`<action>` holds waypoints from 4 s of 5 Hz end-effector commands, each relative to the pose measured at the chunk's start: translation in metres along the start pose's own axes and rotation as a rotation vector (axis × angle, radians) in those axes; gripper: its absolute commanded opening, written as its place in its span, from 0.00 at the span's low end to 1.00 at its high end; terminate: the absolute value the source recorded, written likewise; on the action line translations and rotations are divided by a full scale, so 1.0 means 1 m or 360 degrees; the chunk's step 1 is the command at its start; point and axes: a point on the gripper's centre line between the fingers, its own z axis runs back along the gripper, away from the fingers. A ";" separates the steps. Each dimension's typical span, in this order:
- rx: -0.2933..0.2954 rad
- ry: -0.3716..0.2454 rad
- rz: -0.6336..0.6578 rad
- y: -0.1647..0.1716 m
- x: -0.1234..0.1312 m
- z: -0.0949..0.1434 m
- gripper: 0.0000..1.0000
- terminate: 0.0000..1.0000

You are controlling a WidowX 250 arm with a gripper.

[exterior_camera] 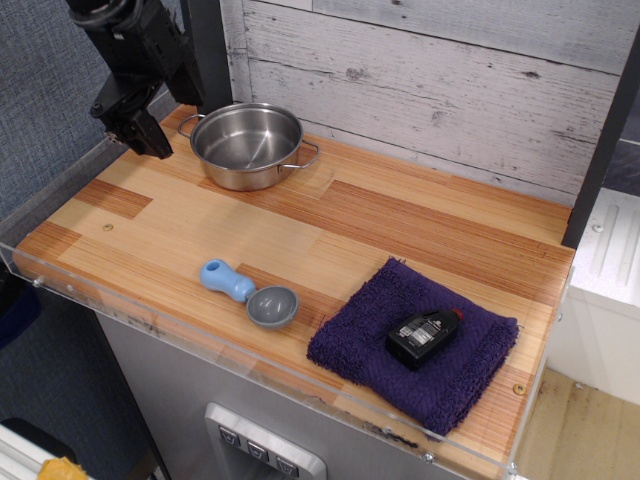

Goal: Put the pot on the top side of the cloth.

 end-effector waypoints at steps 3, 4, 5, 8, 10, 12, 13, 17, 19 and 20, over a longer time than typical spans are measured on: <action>-0.0117 0.0104 -0.0067 0.023 0.012 -0.049 1.00 0.00; -0.0140 0.0126 -0.0097 0.023 0.017 -0.056 1.00 0.00; -0.0115 0.0165 -0.0069 0.018 0.017 -0.060 0.00 0.00; -0.0094 0.0207 -0.0043 0.014 0.018 -0.060 0.00 0.00; -0.0034 0.0177 -0.0034 0.019 0.023 -0.038 0.00 0.00; 0.0037 0.0091 -0.0198 0.012 0.063 -0.016 0.00 0.00; 0.0032 0.0055 -0.0300 0.003 0.085 -0.016 0.00 0.00; 0.0002 -0.0054 -0.0659 0.003 0.171 -0.048 0.00 0.00; -0.0017 -0.0152 -0.0757 -0.010 0.184 -0.062 0.00 0.00; -0.0022 -0.0181 -0.0797 -0.011 0.185 -0.068 0.00 0.00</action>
